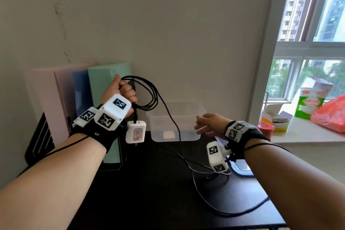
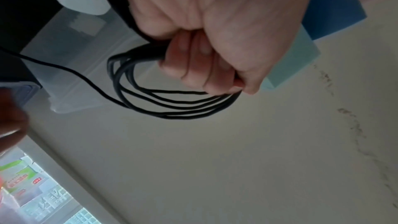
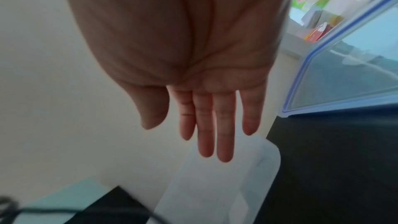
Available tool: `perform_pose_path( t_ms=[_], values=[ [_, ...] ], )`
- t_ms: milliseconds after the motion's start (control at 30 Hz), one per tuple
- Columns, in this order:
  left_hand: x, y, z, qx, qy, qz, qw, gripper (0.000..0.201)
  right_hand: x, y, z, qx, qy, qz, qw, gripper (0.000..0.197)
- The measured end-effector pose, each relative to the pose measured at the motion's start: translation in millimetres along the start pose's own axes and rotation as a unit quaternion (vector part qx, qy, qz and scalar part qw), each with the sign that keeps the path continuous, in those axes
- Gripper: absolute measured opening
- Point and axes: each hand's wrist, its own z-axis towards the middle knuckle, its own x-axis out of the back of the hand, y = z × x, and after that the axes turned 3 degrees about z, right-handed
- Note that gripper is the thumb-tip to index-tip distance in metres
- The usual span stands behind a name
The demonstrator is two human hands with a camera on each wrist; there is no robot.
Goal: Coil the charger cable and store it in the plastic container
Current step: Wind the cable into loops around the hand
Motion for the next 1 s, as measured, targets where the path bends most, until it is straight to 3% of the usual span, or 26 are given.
perform_pose_path(
  t_ms=[133, 233, 300, 333, 400, 500, 533, 567, 600, 633, 700, 733, 800, 1000],
  values=[
    [-7.1, -5.9, 0.0, -0.003, -0.006, -0.011, 1.0, 0.057, -31.9, -6.5, 2.7, -0.027, -0.042, -0.159, 0.986, 0.044],
    [-14.3, -6.8, -2.0, -0.006, -0.011, -0.014, 1.0, 0.065, -51.4, 0.3, -0.6, -0.025, -0.09, -0.208, 0.974, 0.019],
    [-16.7, -6.5, -4.0, -0.011, 0.005, 0.0, 1.0, 0.056, -55.2, -0.9, 0.0, -0.003, -0.071, -0.099, 0.993, 0.029],
    [-15.6, -5.9, -4.9, -0.017, 0.019, 0.023, 0.999, 0.052, -55.7, -5.3, 3.1, 0.007, -0.036, 0.036, 0.999, 0.034],
    [-13.8, -9.1, -5.4, -0.022, 0.045, 0.07, 0.996, 0.047, -40.9, -23.1, 10.3, 0.039, 0.071, 0.279, 0.957, 0.032],
    [-7.0, -19.4, -2.8, -0.011, 0.075, 0.095, 0.993, 0.046, -9.4, -59.3, 4.0, 0.161, 0.209, 0.372, 0.89, 0.026],
    [-4.0, -22.4, -1.6, -0.005, 0.084, 0.092, 0.992, 0.045, -2.0, -68.1, -1.3, 0.204, 0.233, 0.326, 0.893, 0.025],
    [-0.9, -24.2, -0.2, 0.002, 0.095, 0.085, 0.992, 0.045, 3.8, -71.9, -4.3, 0.234, 0.253, 0.211, 0.915, 0.023],
    [3.2, -24.4, 1.6, 0.008, 0.106, 0.078, 0.991, 0.045, 8.1, -71.4, -5.3, 0.214, 0.256, 0.014, 0.943, 0.022],
    [6.7, -24.1, 2.7, 0.017, 0.111, 0.071, 0.991, 0.045, 11.2, -63.9, -1.9, 0.156, 0.226, -0.204, 0.94, 0.024],
    [12.6, -22.8, 4.3, 0.031, 0.115, 0.064, 0.991, 0.045, 13.6, -43.2, 3.7, 0.023, 0.152, -0.465, 0.872, 0.026],
    [14.1, -23.1, 4.3, 0.033, 0.118, 0.065, 0.99, 0.045, 14.5, -34.0, 3.7, -0.008, 0.135, -0.511, 0.849, 0.025],
    [13.5, -26.2, 3.1, 0.028, 0.123, 0.066, 0.99, 0.045, 11.2, -27.0, 2.1, -0.015, 0.124, -0.542, 0.831, 0.026],
    [2.9, -34.9, 0.8, 0.016, 0.084, 0.088, 0.992, 0.044, -27.2, -36.3, -12.5, 0.056, 0.083, -0.602, 0.792, 0.03]
  ],
)
